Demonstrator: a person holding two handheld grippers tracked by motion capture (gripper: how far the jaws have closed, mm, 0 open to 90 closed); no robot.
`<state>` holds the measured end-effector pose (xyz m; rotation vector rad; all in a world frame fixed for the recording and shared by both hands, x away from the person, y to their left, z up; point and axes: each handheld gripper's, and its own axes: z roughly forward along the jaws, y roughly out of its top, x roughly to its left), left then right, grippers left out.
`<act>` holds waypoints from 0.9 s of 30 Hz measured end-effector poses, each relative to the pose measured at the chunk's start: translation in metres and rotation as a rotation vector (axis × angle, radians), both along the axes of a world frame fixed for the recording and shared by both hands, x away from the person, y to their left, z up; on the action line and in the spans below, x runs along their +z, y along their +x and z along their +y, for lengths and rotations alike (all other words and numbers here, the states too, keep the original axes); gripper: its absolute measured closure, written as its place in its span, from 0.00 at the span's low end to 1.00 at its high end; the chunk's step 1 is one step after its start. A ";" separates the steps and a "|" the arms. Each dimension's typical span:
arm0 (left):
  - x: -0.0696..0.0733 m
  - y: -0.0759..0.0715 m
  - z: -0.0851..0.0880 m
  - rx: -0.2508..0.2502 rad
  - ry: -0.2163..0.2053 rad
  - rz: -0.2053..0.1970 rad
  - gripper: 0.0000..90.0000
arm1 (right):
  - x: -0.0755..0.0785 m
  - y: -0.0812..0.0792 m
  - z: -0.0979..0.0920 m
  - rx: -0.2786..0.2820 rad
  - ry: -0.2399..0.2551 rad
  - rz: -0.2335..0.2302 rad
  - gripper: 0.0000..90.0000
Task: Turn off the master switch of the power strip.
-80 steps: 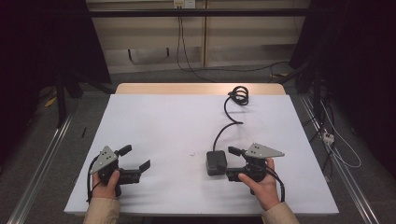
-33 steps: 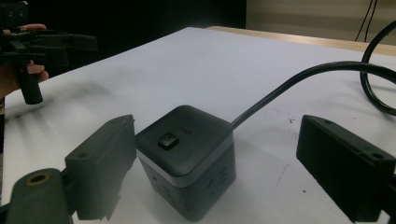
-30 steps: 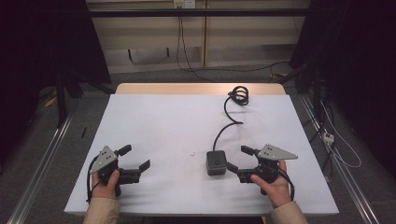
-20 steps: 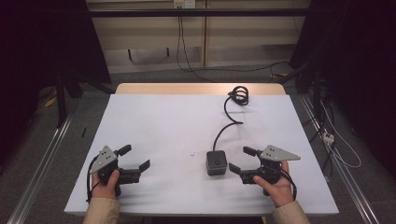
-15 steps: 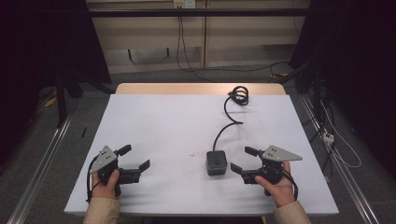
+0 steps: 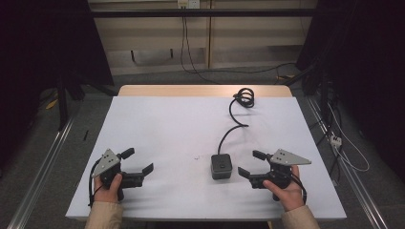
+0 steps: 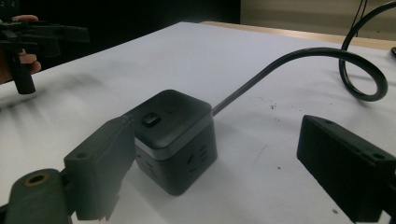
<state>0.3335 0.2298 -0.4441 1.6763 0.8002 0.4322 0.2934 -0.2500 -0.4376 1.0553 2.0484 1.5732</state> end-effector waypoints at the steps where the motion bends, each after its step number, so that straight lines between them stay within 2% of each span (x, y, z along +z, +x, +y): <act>1: 0.000 0.000 0.000 0.001 -0.001 0.000 0.02 | 0.000 0.000 -0.001 -0.002 -0.002 0.000 0.12; 27: 0.000 0.000 0.000 0.001 -0.001 0.001 0.02 | -0.003 -0.003 -0.014 -0.020 -0.016 -0.002 0.12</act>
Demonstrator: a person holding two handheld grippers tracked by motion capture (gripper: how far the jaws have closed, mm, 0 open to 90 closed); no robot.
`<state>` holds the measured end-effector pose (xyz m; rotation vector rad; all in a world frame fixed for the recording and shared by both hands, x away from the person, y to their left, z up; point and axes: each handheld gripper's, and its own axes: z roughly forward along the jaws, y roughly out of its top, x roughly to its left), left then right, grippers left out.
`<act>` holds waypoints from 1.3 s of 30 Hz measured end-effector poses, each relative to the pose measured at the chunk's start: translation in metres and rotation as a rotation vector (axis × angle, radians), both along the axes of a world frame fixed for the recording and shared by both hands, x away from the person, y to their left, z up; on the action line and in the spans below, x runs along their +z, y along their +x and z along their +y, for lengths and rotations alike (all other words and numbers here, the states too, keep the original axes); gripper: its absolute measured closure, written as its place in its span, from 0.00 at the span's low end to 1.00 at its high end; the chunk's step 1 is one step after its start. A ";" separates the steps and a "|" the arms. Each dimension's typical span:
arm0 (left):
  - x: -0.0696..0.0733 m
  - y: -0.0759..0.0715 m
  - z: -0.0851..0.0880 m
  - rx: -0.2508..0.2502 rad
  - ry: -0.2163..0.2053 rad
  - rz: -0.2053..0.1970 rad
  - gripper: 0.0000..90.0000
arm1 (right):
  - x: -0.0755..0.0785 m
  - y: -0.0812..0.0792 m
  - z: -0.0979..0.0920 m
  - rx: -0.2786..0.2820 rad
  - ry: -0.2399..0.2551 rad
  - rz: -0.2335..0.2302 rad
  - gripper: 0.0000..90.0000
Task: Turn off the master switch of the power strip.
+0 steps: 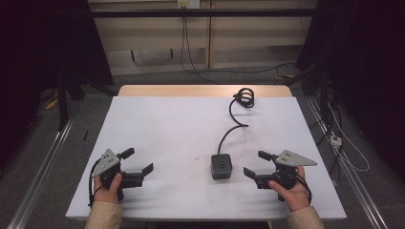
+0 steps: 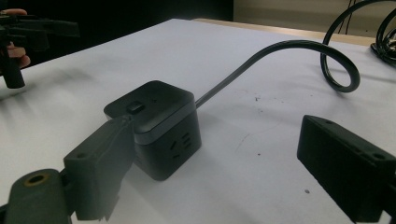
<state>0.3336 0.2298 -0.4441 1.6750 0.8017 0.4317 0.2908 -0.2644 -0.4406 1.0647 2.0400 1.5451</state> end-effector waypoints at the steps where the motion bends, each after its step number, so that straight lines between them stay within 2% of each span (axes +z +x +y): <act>1: 0.000 0.000 0.000 0.000 0.000 0.000 0.02 | 0.000 0.000 0.000 0.000 -0.001 0.000 0.12; 28: 0.000 0.000 0.001 0.001 0.003 -0.002 0.02 | -0.003 -0.003 -0.010 -0.015 -0.014 0.005 0.12; 33: 0.000 0.000 0.001 0.005 0.002 -0.001 0.02 | -0.004 -0.006 -0.013 -0.012 -0.032 0.006 0.12; 39: 0.000 0.000 0.000 0.001 0.002 -0.001 0.02 | -0.004 -0.006 -0.017 -0.023 -0.023 0.006 0.11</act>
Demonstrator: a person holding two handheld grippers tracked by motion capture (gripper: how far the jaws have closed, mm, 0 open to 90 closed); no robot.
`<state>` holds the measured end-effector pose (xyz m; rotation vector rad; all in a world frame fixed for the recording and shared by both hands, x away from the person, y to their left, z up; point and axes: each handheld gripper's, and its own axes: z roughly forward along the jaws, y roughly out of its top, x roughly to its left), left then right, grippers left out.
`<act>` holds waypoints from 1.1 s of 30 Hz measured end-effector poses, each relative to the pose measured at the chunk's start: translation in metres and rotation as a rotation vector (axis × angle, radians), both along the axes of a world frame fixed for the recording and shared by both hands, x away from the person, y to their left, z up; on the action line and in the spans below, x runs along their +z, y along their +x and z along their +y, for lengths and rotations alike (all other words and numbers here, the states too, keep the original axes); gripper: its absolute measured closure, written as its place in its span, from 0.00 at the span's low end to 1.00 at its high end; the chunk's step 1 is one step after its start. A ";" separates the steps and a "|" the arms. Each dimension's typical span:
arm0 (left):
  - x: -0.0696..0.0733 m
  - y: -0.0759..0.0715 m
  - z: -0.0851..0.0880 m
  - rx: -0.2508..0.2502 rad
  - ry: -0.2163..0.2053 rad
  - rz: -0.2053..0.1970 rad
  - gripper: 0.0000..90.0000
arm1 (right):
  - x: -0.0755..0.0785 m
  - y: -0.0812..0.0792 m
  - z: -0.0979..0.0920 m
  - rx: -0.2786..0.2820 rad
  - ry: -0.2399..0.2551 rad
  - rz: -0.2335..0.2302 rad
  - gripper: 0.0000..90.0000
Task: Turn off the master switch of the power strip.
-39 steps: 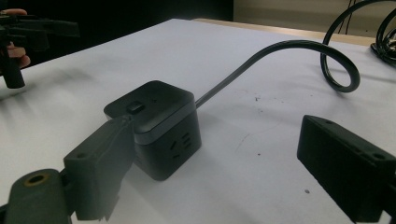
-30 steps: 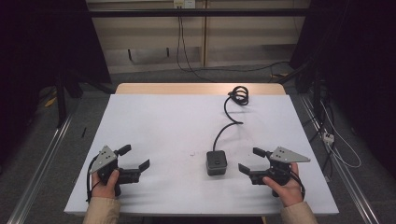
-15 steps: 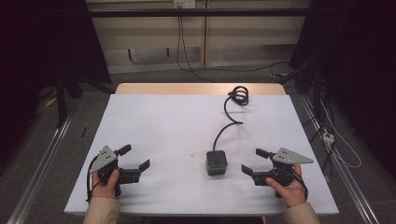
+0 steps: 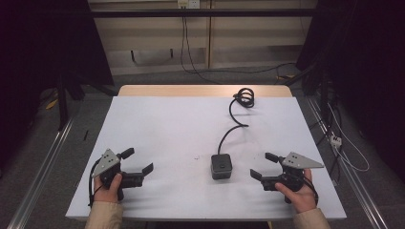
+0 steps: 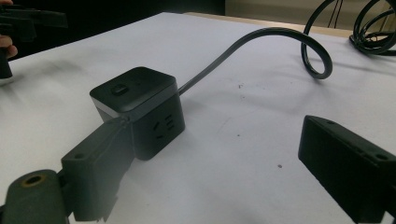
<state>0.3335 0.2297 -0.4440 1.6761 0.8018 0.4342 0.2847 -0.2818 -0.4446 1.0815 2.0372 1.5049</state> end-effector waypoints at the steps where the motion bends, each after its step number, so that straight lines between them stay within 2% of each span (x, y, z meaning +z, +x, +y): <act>1: 0.000 0.000 0.000 0.000 0.000 0.001 0.02 | 0.000 0.000 0.000 0.000 -0.001 0.001 0.11; 11: 0.000 0.000 0.002 0.003 0.002 -0.001 0.02 | 0.000 -0.002 -0.003 0.002 -0.018 0.004 0.11; 33: -0.001 0.001 0.000 0.003 0.002 0.002 0.02 | -0.001 -0.005 -0.014 -0.019 -0.014 0.008 0.11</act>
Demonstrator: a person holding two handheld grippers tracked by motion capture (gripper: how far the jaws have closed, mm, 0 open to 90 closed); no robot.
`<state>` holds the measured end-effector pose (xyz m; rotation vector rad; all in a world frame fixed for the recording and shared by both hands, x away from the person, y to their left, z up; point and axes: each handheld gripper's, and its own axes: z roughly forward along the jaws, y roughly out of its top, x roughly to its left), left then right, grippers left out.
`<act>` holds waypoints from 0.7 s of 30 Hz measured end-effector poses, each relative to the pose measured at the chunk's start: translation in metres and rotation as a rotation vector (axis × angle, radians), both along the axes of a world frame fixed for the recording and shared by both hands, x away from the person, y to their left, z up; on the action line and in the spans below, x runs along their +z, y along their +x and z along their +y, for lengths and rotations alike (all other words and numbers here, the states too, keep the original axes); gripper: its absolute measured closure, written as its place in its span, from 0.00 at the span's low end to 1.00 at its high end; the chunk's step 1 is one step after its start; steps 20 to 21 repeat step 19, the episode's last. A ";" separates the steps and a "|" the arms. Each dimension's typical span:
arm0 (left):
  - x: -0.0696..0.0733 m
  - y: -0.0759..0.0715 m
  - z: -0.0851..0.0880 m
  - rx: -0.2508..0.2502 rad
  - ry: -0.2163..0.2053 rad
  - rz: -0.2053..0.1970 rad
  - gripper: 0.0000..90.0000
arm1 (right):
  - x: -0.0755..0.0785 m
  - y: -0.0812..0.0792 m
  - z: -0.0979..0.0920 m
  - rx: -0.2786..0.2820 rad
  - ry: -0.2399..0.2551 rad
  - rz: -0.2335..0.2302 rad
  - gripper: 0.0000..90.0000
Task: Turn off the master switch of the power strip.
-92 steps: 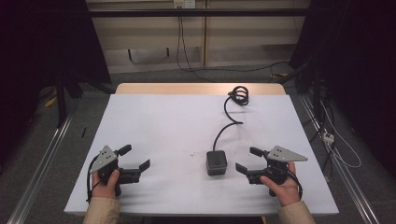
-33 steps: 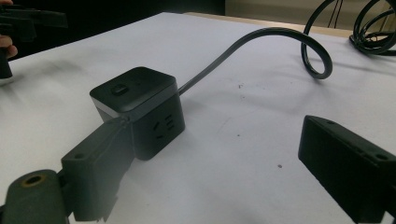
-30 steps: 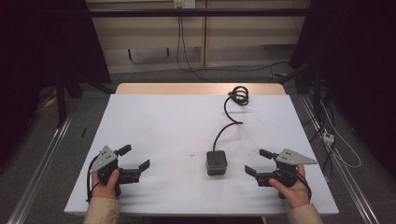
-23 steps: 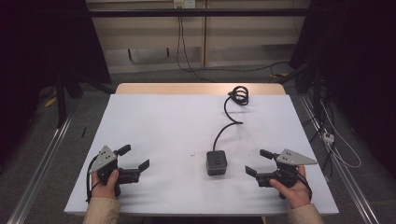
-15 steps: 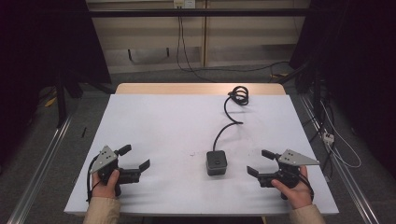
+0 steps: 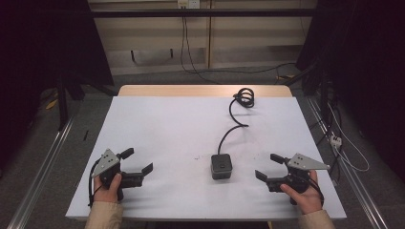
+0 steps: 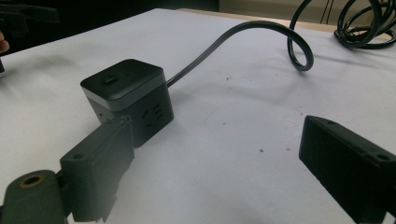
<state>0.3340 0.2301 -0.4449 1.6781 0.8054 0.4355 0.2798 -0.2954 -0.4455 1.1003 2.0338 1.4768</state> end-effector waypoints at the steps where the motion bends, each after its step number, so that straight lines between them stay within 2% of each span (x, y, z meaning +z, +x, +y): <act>1: 0.000 0.000 -0.001 0.001 -0.002 0.000 0.02 | 0.000 0.000 0.000 -0.002 0.004 -0.003 0.11; 21: 0.000 0.000 -0.001 0.000 0.005 0.000 0.02 | -0.001 0.002 0.004 0.004 -0.003 0.004 0.11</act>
